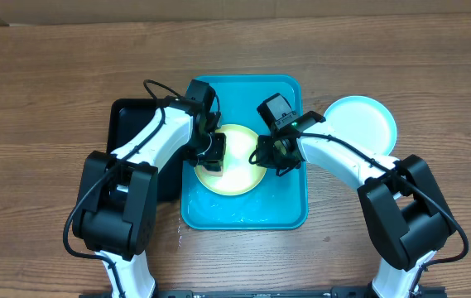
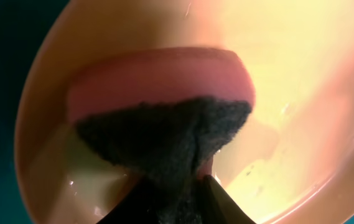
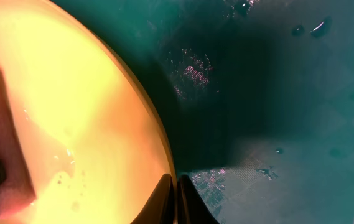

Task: Clean dirty plates on tray and stack at the side
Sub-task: 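Scrub the yellow plate with the sponge in the left gripper, then continue scrubbing the yellow plate while the right gripper holds its rim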

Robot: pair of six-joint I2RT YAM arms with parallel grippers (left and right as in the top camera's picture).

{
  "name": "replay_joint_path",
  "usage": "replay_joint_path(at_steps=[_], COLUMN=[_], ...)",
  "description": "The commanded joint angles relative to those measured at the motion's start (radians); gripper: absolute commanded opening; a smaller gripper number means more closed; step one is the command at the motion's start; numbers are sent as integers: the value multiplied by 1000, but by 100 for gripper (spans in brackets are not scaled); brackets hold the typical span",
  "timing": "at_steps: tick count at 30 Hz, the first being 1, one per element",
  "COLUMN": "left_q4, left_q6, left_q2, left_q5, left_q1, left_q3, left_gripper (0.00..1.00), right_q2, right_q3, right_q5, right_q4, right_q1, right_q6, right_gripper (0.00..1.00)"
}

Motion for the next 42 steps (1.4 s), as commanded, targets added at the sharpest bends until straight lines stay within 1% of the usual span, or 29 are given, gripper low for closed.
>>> replay_joint_path(at_steps=[1, 4, 7, 8, 10, 14, 16, 19, 20, 23, 26, 29, 31, 34, 36, 38, 42], left_q4=[-38, -51, -51, -53, -59, -64, -59, -34, -23, 18, 50, 54, 56, 90, 109, 135, 104], left_q6=[26, 34, 34, 34, 34, 34, 34, 34, 34, 32, 5, 0, 1, 24, 27, 26, 26], left_q2=[1, 1, 1, 1, 1, 1, 1, 1, 1, 1, 1, 1, 1, 1, 1, 1, -1], left_q5=[-27, -37, -52, -57, -65, -90, -101, -104, -104, -103, -97, -13, 78, 281, 349, 397, 402], left_q1=[0, 0, -2, -2, -2, -2, -2, -2, -2, -2, -2, -2, -2, -2, -2, 1, 8], left_q3=[38, 60, 60, 59, 58, 52, 42, 19, 10, -19, -47, -54, -54, -54, -54, -50, -2], left_gripper=[22, 4, 4, 8, 11, 14, 13, 5, 4, 4, 4, 4, 4, 4, 4, 4, 4], right_q2=[7, 7, 7, 7, 7, 7, 7, 7, 7, 7, 7, 7, 7, 7, 7, 7, 7], right_q3=[11, 11, 11, 11, 11, 11, 11, 11, 11, 11, 11, 11, 11, 11, 11, 11, 11], right_q5=[10, 10, 10, 10, 10, 10, 10, 10, 10, 10, 10, 10, 10, 10, 10, 10, 10], right_q4=[3, 3, 3, 3, 3, 3, 3, 3, 3, 3, 3, 3, 3, 3, 3, 3, 3], right_q1=[2, 2, 2, 2, 2, 2, 2, 2, 2, 2, 2, 2, 2, 2, 2, 2, 2], right_q6=[0, 0, 0, 0, 0, 0, 0, 0, 0, 0, 0, 0, 0, 0, 0, 0, 0], right_gripper=[4, 4, 4, 4, 4, 4, 4, 4, 4, 4, 4, 4, 4, 4, 4, 4, 4])
